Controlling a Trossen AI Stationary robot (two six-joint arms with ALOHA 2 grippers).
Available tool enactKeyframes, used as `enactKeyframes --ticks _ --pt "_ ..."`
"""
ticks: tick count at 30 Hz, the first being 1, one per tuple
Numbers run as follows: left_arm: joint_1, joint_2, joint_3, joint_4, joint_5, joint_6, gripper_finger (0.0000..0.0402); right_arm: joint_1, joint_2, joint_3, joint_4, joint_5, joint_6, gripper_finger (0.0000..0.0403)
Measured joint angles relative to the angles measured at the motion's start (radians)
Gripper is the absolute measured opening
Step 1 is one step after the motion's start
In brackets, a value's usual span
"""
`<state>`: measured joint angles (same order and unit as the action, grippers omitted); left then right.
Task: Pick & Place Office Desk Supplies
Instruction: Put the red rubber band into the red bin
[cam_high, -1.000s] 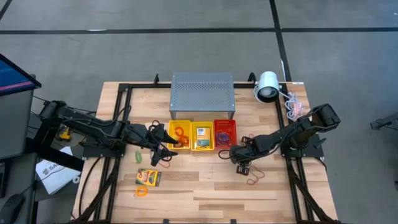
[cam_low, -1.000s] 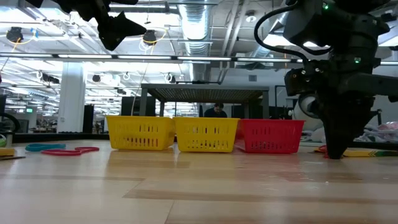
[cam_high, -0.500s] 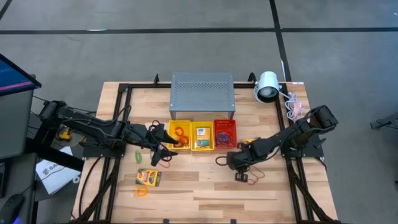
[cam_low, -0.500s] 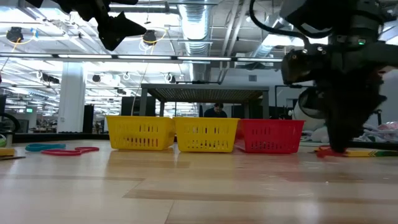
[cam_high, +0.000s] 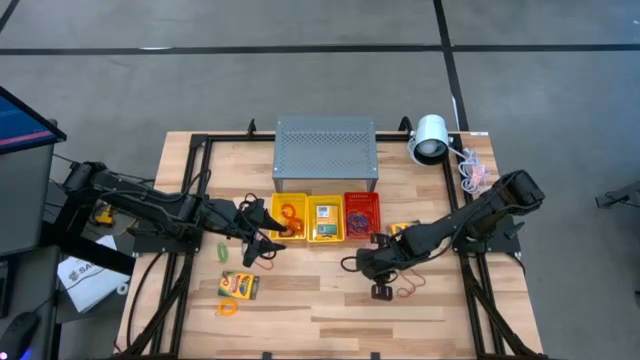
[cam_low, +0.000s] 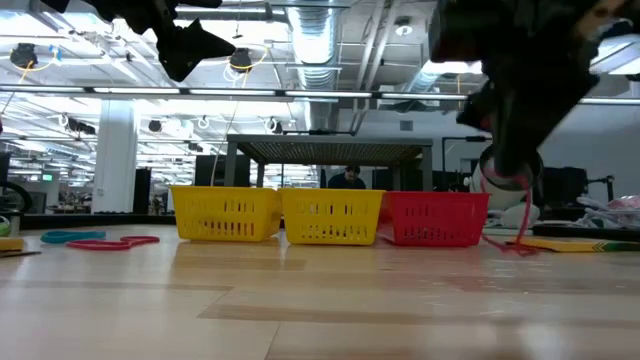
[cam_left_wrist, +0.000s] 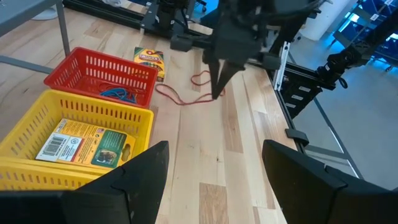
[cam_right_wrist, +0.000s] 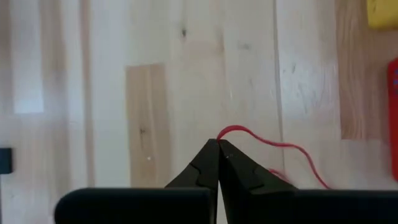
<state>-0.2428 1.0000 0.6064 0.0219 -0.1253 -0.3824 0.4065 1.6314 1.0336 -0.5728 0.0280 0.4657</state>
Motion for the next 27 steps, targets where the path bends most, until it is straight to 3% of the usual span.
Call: enactKeyframes --ticks 8,18,27 --pt "-0.014 0.0 0.0 0.0 0.0 0.0 0.0254 -0.002 -0.002 0.125 -0.085 0.038 -0.073 0.0" --pt "-0.014 0.0 0.0 0.0 0.0 0.0 0.0254 -0.002 -0.002 0.287 -0.375 0.189 -0.111 0.0" --pt "-0.014 0.0 0.0 -0.001 0.001 0.001 0.0254 -0.004 -0.003 0.382 -0.447 0.286 -0.158 0.0"
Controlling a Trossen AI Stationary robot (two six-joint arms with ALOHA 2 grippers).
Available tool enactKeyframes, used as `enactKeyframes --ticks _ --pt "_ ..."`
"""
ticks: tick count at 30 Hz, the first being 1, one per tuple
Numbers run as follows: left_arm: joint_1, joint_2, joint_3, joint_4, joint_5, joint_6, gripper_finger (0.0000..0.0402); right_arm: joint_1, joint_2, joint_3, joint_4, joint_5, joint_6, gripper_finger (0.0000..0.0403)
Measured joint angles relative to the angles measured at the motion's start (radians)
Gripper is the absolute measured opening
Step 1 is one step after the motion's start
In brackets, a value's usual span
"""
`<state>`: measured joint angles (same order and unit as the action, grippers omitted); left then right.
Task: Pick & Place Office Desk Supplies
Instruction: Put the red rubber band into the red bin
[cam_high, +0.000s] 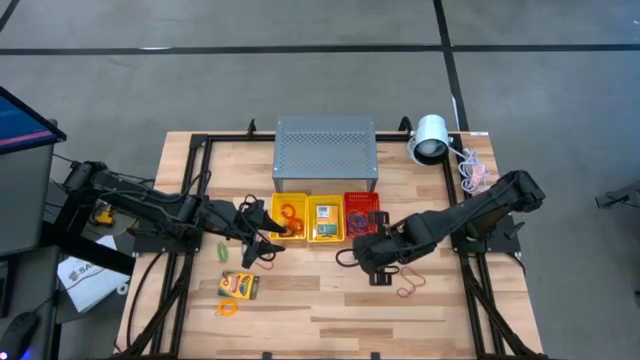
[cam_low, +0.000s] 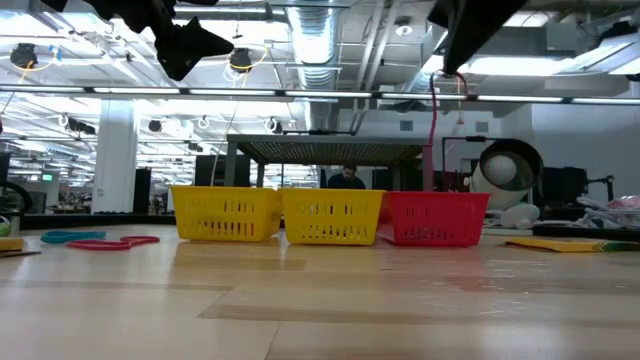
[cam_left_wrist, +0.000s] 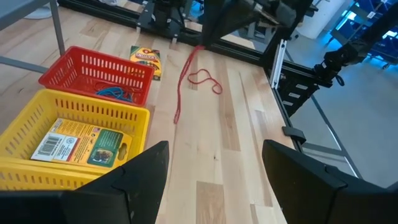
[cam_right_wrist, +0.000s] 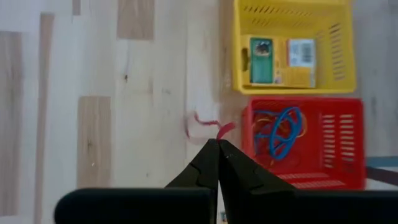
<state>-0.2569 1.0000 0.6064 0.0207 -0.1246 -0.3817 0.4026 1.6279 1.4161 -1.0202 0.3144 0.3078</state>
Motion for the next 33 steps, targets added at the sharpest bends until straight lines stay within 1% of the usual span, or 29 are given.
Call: enactKeyframes --ticks 5,11,14,22,26,33 --pt "0.0 0.0 -0.005 -0.003 0.018 0.002 0.0254 -0.006 0.0 0.051 -0.048 0.037 -0.016 0.0" --pt "0.0 0.0 -0.049 0.015 0.026 0.0 0.0254 -0.038 0.0 0.093 -0.135 0.087 -0.024 0.0" --pt "0.0 0.0 -0.071 0.043 0.03 -0.015 0.0254 -0.065 0.0 0.096 -0.136 0.088 -0.045 0.0" --pt "0.0 0.0 -0.079 0.075 0.122 -0.016 0.0254 -0.137 -0.02 0.096 -0.163 0.098 -0.078 0.0" --pt "0.0 0.0 -0.079 0.077 0.126 -0.016 0.0254 -0.157 -0.053 0.096 -0.179 0.13 -0.083 0.0" --pt "0.0 0.0 -0.079 0.078 0.126 -0.016 0.0254 -0.204 -0.084 0.096 -0.175 0.141 -0.096 0.0"
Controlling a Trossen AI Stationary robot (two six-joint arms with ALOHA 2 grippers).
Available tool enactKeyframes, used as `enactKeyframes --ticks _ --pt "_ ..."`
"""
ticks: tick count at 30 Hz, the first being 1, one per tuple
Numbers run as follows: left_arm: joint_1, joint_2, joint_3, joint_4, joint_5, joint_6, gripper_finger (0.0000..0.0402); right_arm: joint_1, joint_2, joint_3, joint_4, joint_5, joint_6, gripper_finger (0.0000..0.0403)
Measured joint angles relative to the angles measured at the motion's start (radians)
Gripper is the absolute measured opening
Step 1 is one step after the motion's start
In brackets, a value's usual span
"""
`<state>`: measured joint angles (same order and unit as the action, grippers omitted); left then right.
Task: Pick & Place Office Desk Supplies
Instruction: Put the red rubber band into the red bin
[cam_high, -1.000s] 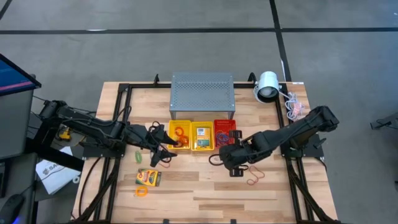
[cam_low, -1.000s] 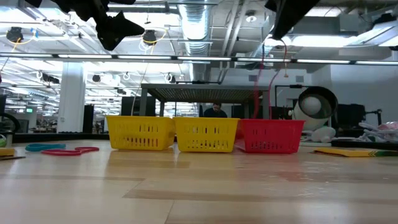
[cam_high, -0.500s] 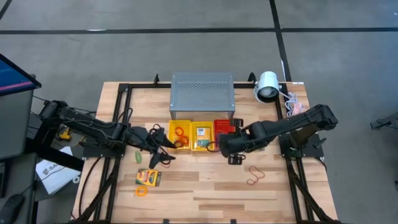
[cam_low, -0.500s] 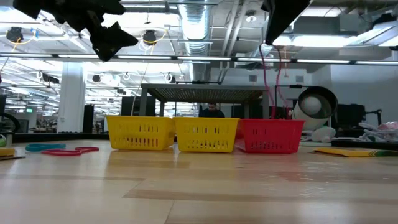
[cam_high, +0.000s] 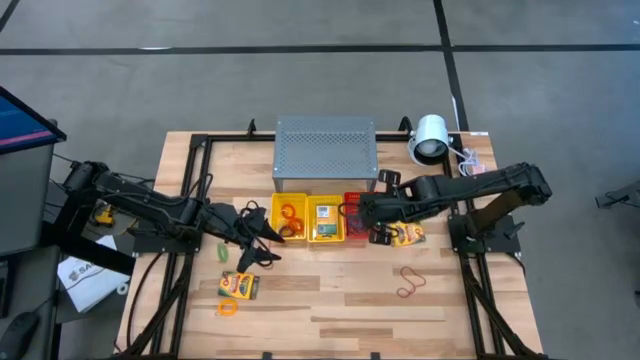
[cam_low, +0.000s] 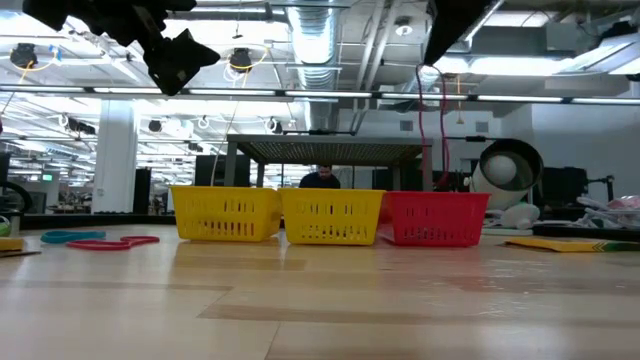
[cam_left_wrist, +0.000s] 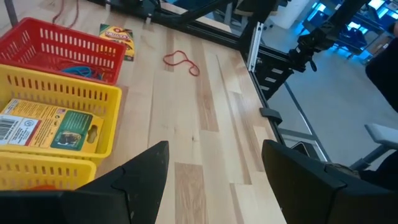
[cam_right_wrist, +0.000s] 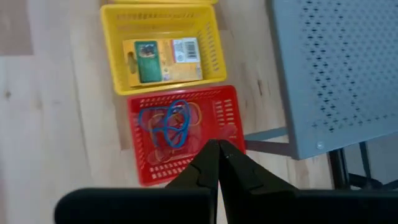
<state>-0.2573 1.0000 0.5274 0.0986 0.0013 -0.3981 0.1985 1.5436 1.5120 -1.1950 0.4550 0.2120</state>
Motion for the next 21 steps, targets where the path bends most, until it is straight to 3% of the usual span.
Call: enactKeyframes --ticks 9,21 --pt "-0.001 0.0 0.0 0.0 0.001 -0.002 0.0254 -0.054 0.029 -0.029 0.041 -0.009 -0.048 0.0" --pt "-0.005 0.0 0.0 -0.001 0.002 -0.002 0.0254 -0.09 0.03 -0.325 0.334 -0.127 -0.055 0.0"
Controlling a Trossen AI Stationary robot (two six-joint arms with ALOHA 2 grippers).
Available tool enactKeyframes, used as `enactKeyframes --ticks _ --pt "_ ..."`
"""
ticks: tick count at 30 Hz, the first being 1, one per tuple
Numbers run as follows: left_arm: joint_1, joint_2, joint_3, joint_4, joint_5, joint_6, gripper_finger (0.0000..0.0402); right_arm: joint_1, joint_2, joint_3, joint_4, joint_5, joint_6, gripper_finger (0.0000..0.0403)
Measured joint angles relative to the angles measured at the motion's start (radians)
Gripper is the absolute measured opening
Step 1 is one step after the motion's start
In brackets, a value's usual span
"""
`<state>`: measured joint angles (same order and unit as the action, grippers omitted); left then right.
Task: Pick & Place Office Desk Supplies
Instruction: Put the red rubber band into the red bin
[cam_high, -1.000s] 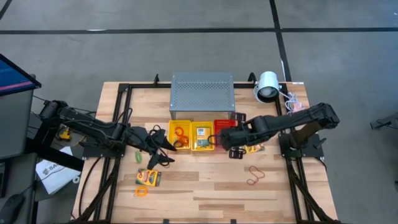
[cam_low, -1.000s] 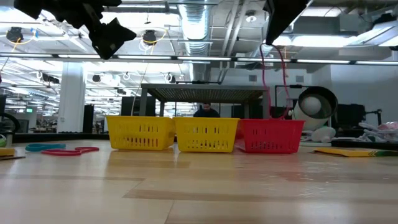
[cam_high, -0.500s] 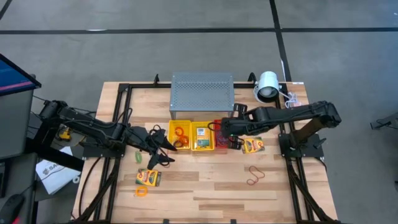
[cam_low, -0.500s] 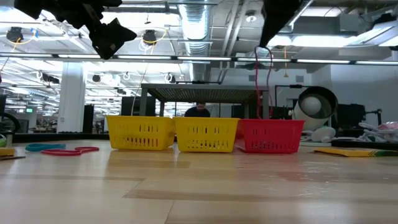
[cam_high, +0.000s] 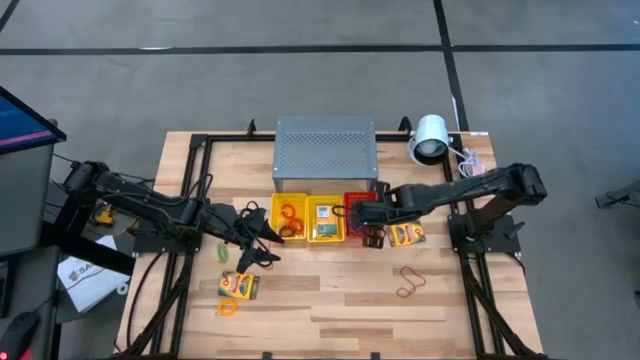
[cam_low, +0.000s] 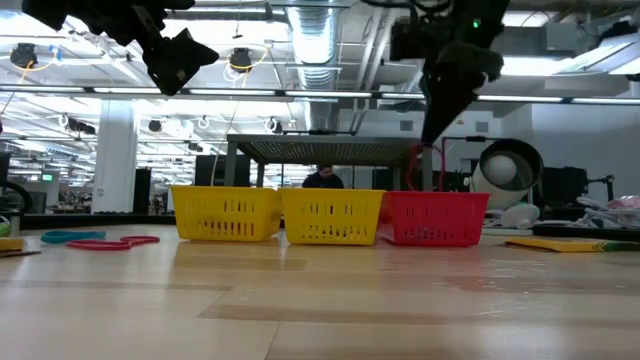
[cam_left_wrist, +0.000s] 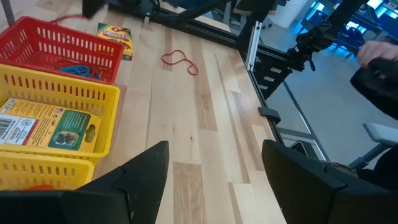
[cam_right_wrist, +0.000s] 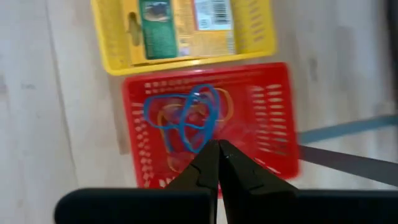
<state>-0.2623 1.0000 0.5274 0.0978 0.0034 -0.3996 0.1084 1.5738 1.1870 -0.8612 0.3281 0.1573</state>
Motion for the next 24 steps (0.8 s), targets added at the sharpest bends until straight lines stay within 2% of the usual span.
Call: enactKeyframes --ticks 11,17,24 --pt "0.0 0.0 0.0 0.002 -0.003 0.0 0.0254 -0.04 0.0 -0.187 0.275 -0.127 0.0 0.0" --pt "0.0 0.0 0.0 0.015 -0.003 0.0 0.0254 -0.063 0.0 -0.21 0.302 -0.179 0.0 0.0" --pt "0.0 0.0 0.0 0.015 -0.003 -0.001 0.0254 -0.073 0.003 -0.211 0.31 -0.183 0.0 0.0"
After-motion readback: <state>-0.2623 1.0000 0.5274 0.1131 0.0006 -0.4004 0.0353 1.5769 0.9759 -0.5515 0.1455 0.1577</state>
